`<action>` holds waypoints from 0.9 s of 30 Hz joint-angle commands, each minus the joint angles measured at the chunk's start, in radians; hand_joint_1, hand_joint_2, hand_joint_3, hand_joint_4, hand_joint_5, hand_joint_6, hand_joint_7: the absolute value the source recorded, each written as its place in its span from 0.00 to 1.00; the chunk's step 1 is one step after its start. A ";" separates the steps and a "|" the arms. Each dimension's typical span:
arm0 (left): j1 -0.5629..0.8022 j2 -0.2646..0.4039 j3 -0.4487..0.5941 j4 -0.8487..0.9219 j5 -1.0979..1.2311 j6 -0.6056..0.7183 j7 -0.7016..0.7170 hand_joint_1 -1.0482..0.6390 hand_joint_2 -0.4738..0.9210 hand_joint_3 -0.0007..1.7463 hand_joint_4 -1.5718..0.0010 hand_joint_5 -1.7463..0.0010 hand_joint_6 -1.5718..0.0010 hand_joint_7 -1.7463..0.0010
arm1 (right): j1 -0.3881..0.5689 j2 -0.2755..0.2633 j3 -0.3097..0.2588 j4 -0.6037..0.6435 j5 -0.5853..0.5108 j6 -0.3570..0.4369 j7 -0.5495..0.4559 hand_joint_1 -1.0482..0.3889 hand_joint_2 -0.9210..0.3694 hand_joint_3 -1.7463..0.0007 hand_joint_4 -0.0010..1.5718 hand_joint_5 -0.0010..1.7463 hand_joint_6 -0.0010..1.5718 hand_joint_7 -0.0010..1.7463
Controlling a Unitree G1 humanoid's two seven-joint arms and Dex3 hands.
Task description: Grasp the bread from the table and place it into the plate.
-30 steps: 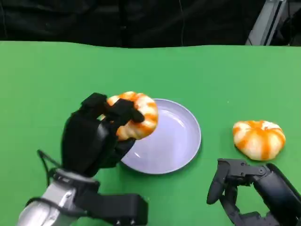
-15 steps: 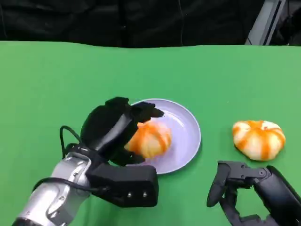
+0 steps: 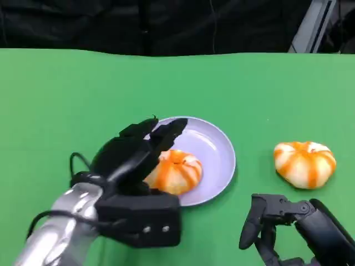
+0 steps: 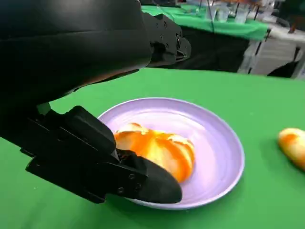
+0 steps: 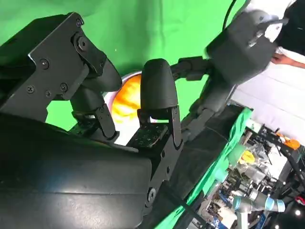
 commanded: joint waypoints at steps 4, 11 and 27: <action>0.222 0.039 0.200 -0.178 -0.234 -0.163 0.057 0.33 1.00 0.15 0.77 0.68 0.70 0.91 | -0.004 0.000 0.005 -0.029 -0.007 0.025 -0.008 0.82 0.49 0.19 0.54 0.93 0.51 0.76; 0.445 -0.066 0.336 -0.221 -0.428 -0.417 0.182 0.46 1.00 0.13 0.57 0.36 0.46 0.78 | -0.010 -0.006 -0.004 -0.034 0.024 0.044 0.004 0.82 0.49 0.19 0.54 0.95 0.50 0.77; 0.566 -0.177 0.388 -0.134 -0.475 -0.563 0.203 0.64 0.65 0.75 0.43 0.05 0.47 0.19 | -0.022 -0.028 -0.054 -0.002 0.044 0.035 0.010 0.80 0.45 0.21 0.56 0.96 0.51 0.76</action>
